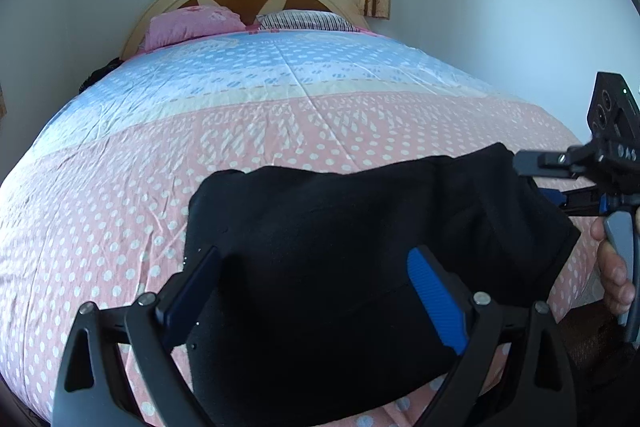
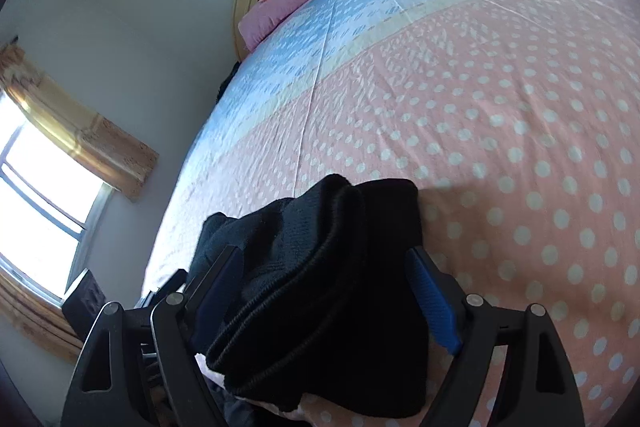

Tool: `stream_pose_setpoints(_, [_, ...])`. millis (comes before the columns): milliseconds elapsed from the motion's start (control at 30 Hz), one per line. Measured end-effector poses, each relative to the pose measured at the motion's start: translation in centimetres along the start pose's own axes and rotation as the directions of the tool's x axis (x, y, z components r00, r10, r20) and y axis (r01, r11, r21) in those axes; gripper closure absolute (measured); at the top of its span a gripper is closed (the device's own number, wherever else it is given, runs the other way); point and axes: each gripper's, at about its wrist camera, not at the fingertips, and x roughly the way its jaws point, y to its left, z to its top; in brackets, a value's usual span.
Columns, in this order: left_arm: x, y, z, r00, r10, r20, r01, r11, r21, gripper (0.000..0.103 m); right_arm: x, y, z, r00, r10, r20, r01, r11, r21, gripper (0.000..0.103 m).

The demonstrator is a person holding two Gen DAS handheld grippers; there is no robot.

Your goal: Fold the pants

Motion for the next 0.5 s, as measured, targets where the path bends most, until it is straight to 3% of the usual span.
stream_pose_setpoints(33, [-0.1,0.2,0.0,1.000,0.001,-0.001,-0.001,1.000,-0.009,0.006,0.2,0.6,0.0,1.000,-0.024,-0.004,0.023,0.999,-0.032,0.045])
stream_pose_setpoints(67, [-0.1,0.3,0.1,1.000,0.002,0.000,-0.002,1.000,-0.014,0.006,0.3,0.8,0.0,0.999,-0.045,-0.003,0.045,0.998,-0.051,0.056])
stream_pose_setpoints(233, [-0.1,0.7,0.2,1.000,-0.005,0.004,0.005,0.999,-0.032,0.006,-0.6,1.2,0.2,0.993,-0.106,0.042,0.110,0.988,-0.109,0.057])
stream_pose_setpoints(333, [0.0,0.9,0.2,1.000,-0.015,-0.002,0.015,0.999,-0.043,0.006,-1.1,1.0,0.5,0.994,-0.091,0.065,0.098,0.990,-0.105,0.044])
stream_pose_setpoints(500, [0.2,1.1,-0.1,1.000,-0.009,-0.008,0.008,0.998,-0.055,0.006,0.5,1.2,0.2,0.995,-0.096,0.019,0.098,0.987,-0.130,0.045])
